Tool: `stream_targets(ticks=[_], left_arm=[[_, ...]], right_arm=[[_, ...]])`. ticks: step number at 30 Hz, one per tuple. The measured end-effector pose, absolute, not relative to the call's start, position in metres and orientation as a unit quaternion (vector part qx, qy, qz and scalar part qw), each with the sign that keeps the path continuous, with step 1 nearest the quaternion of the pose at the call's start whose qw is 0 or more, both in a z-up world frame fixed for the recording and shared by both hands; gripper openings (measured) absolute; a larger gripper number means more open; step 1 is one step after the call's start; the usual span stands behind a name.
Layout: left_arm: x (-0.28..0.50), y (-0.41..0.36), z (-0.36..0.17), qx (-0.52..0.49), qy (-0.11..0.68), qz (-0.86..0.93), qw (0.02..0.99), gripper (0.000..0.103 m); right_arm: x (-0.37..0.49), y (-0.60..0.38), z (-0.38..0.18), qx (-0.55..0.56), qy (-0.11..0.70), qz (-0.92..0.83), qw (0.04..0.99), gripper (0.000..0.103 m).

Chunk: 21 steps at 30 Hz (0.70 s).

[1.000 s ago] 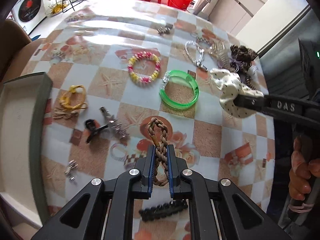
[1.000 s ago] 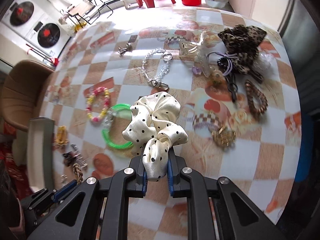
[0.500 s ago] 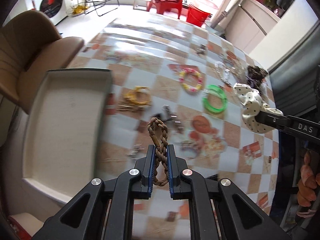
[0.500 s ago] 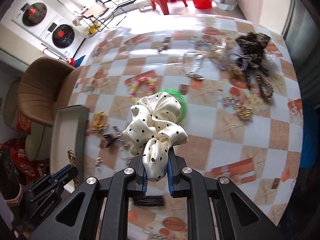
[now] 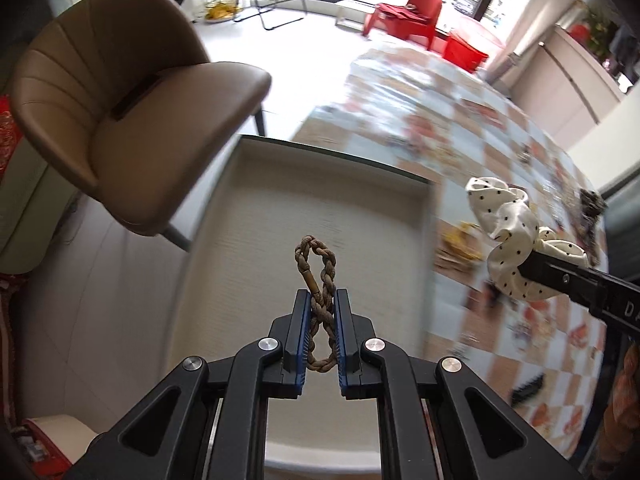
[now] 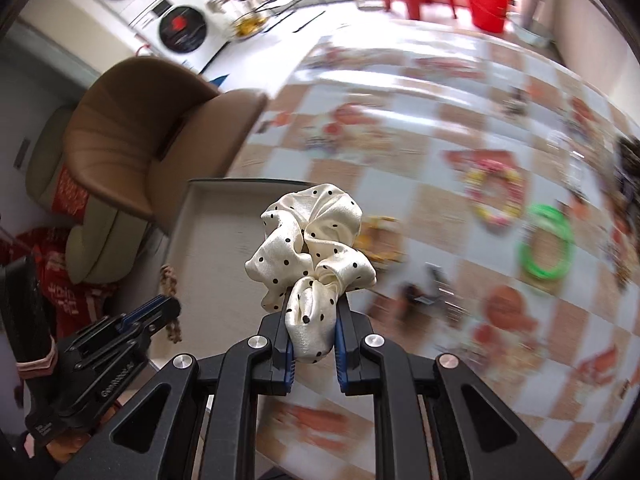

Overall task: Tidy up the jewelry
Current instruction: 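Carry the bracelet and scrunchie into the white tray and open both tools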

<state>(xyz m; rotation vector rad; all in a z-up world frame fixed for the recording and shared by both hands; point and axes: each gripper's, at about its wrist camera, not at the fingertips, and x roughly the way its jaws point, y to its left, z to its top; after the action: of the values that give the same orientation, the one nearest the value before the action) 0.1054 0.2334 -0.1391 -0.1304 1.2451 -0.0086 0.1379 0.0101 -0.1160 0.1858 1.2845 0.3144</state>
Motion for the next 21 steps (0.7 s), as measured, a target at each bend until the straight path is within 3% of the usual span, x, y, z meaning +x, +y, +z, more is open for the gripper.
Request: stream_targets(ticks=[16,21], left_arm=[[0.148,0.253,-0.214,-0.004,0.602,0.020,0.798,0.015],[0.147,0.249,-0.222,0.016,0.606,0.020,0.795,0.016]], right_arm=[[0.200,0.100,-0.206,0.051,0.637,0.115,0.760,0.017],[0.200,0.103,-0.219,0.046,0.651,0.099,0.751,0.026]])
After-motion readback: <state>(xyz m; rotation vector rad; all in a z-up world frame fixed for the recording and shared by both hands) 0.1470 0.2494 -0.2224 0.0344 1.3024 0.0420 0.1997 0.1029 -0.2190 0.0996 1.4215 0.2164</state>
